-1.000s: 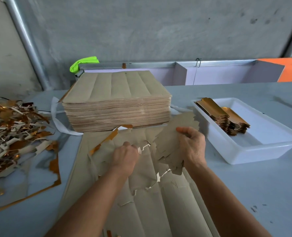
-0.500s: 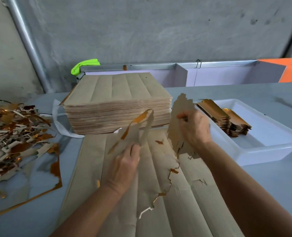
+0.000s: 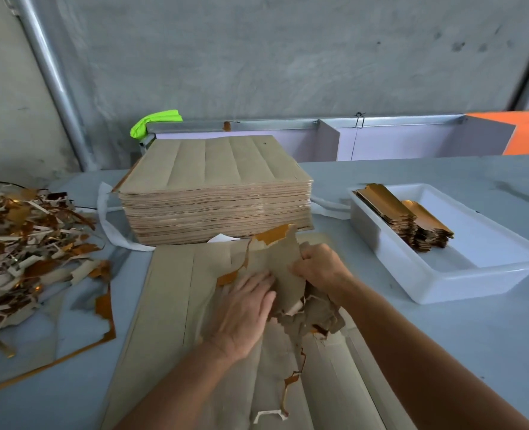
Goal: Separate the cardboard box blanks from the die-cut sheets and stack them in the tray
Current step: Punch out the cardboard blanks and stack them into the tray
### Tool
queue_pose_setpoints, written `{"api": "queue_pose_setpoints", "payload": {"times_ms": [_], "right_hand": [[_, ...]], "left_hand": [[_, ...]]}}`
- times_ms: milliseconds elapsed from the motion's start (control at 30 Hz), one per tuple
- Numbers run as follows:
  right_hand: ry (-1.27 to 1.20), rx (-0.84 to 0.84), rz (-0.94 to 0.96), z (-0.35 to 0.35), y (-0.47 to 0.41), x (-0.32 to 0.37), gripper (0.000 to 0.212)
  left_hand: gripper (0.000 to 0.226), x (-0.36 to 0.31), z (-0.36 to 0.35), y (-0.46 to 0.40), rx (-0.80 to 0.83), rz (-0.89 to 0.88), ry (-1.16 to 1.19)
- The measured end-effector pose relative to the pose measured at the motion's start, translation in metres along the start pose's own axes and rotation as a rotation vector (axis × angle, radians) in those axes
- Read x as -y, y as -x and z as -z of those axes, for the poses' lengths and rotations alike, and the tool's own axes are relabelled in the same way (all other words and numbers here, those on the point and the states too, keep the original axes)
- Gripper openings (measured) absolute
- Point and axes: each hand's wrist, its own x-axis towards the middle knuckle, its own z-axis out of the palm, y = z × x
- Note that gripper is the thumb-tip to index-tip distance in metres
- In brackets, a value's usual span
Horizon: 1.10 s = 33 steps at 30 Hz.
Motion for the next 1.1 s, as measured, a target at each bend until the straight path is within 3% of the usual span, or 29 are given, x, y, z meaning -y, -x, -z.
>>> {"api": "queue_pose_setpoints", "payload": {"times_ms": [200,400,533,600,667,767,833,933,1100], "right_hand": [[0.609,-0.046,0.174,0.031,-0.013,-0.007,0.030],[0.779,-0.184,0.183,0.066,-0.010,-0.017,0.030],[0.572,-0.206,0.174,0.093,0.006,-0.022,0.015],[0.379,-0.216,0.137,0.099,0.011,-0.024,0.032],[0.283,-0.119,0.065,0.099,0.016,-0.022,0.033],[0.073,0.134,-0.109,0.103,0.021,-0.021,0.004],[0.017,0.189,-0.157,0.116,0.023,-0.028,0.008],[0.028,0.103,-0.151,0.135,0.026,-0.037,0.005],[-0.172,0.026,-0.130,0.137,0.027,-0.040,0.010]], "left_hand": [[0.048,0.028,-0.014,-0.005,0.147,0.073,-0.268],[0.049,0.028,-0.016,-0.005,0.150,0.142,-0.284],[0.046,0.026,-0.012,-0.006,0.159,0.152,-0.308],[0.046,0.023,-0.010,-0.007,0.141,0.172,-0.265],[0.047,0.022,-0.007,-0.009,0.077,0.251,-0.163],[0.046,0.022,0.000,-0.011,-0.017,0.422,0.106],[0.047,0.022,0.004,-0.010,-0.050,0.457,0.167],[0.050,0.021,0.007,-0.010,-0.090,0.527,0.274],[0.043,0.021,0.009,-0.012,-0.203,0.586,0.441]]}}
